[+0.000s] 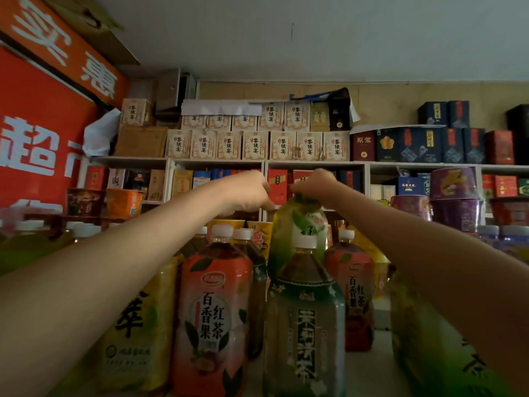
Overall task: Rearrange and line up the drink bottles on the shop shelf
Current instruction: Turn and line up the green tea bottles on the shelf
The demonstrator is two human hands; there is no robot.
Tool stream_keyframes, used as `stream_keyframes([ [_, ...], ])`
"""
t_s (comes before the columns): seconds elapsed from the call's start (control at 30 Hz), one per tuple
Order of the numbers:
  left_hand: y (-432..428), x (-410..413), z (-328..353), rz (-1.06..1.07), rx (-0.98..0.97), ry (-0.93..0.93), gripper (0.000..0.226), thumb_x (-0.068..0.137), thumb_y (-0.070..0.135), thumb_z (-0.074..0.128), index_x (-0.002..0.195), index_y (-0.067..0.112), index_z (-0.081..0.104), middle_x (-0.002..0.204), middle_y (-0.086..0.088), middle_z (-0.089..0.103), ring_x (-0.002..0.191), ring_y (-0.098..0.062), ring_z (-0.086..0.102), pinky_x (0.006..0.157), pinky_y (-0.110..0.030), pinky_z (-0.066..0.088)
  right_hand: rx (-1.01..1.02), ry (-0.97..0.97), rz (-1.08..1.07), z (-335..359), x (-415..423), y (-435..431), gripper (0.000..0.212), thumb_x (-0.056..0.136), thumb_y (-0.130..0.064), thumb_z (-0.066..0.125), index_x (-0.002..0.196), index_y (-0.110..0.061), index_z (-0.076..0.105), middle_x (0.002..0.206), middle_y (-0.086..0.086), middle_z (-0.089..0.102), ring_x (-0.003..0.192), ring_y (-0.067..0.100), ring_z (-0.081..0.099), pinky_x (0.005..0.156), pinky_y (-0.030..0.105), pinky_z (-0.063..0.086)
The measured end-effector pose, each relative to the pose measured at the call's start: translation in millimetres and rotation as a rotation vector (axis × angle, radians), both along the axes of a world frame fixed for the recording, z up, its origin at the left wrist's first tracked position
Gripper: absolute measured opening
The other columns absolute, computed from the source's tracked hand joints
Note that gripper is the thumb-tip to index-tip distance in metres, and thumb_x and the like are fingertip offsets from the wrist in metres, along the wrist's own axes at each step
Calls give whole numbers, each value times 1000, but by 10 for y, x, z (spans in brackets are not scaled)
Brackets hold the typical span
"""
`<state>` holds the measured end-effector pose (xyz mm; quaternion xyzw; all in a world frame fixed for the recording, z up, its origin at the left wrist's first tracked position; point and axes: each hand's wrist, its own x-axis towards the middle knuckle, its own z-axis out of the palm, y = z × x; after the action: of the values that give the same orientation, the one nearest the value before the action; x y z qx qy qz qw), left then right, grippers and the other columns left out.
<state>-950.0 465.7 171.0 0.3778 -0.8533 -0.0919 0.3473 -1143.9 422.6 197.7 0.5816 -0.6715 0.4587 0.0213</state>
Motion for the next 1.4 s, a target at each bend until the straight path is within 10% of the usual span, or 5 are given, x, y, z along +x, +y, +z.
stream_keyframes([
  [0.6, 506, -1036, 91, -271, 34, -83, 33, 91, 14, 61, 119, -2, 59, 116, -14, 62, 109, -28, 58, 94, -39, 49, -563, 18, -353, 621, -985, 1240, 25, 77, -32, 62, 67, -16, 46, 66, -3, 46, 56, 10, 46, 47, 23, 42],
  [0.77, 629, -1289, 36, -231, 100, -79, 33, 91, 14, 61, 123, 5, 56, 112, -5, 58, 88, -12, 52, 64, -15, 44, -518, 49, -431, 420, -1260, 1317, 22, 80, -33, 60, 80, -11, 56, 67, -1, 49, 60, 13, 50, 48, 23, 39],
  [0.97, 706, -1589, -96, -135, 126, -159, 33, 93, 14, 57, 122, 0, 52, 105, -11, 58, 100, -21, 61, 89, -33, 53, -411, 179, -513, 125, -1495, 1265, 25, 82, -33, 58, 79, -10, 51, 70, 2, 49, 67, 21, 50, 49, 25, 34],
  [1.27, 743, -1817, -194, -76, 72, -385, 13, 94, 18, 57, 90, 6, 61, 92, -8, 67, 86, -18, 67, 78, -33, 57, -73, 113, -347, -118, -1719, 1101, 22, 79, -22, 66, 71, -7, 51, 63, 1, 50, 48, 11, 52, 40, 19, 44],
  [1.4, 664, -1902, -185, -43, 93, -394, 16, 94, 17, 56, 79, 11, 58, 72, -1, 59, 58, -9, 57, 45, -18, 45, 146, 67, -246, -205, -1678, 1081, 20, 84, -13, 64, 75, -4, 49, 61, 7, 53, 29, 10, 54, 31, 15, 39],
])
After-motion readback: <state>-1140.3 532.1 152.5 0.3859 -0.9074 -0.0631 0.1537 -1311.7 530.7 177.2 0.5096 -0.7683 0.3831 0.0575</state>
